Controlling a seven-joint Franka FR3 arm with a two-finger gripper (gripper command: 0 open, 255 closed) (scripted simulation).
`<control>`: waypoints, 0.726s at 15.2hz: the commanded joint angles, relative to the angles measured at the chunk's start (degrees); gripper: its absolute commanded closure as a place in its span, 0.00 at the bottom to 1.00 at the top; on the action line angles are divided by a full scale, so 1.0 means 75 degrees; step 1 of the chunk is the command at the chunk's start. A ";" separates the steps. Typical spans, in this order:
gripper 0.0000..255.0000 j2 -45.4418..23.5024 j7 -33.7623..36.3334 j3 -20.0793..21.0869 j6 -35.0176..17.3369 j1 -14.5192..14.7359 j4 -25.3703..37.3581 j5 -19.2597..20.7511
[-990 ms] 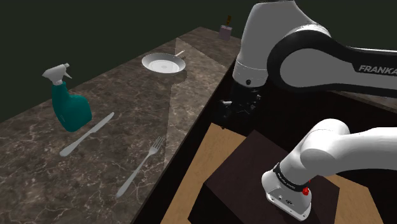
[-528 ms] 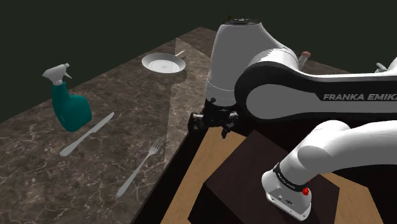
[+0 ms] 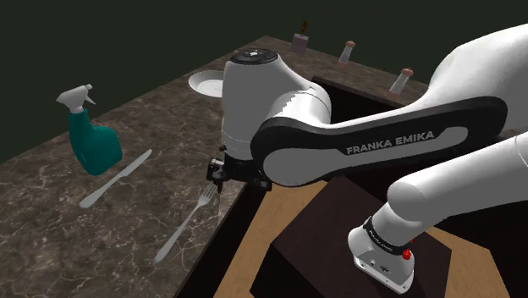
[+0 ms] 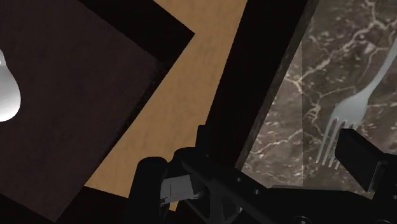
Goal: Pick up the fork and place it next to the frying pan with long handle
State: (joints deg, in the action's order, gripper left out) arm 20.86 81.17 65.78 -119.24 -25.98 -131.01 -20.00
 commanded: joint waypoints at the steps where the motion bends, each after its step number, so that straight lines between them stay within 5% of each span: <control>1: 0.00 -0.0781 0.1238 0.1281 -0.0370 -0.1117 0.0463 0.0693; 2: 0.00 -0.1256 0.1919 0.2284 -0.0529 -0.2045 0.0692 0.1223; 3: 0.00 -0.1584 0.2512 0.4005 -0.0635 -0.3719 0.0940 0.1651; 4: 0.00 -0.1298 0.2622 0.5386 -0.0649 -0.5175 0.1217 0.1423; 7: 0.00 0.0289 0.2325 0.6126 -0.0405 -0.6367 0.2084 -0.0096; 11: 0.00 0.0526 0.2141 0.6420 -0.0712 -0.6629 0.1932 -0.0381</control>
State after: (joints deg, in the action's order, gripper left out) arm 24.02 97.66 113.04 -124.00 -74.75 -116.45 -21.97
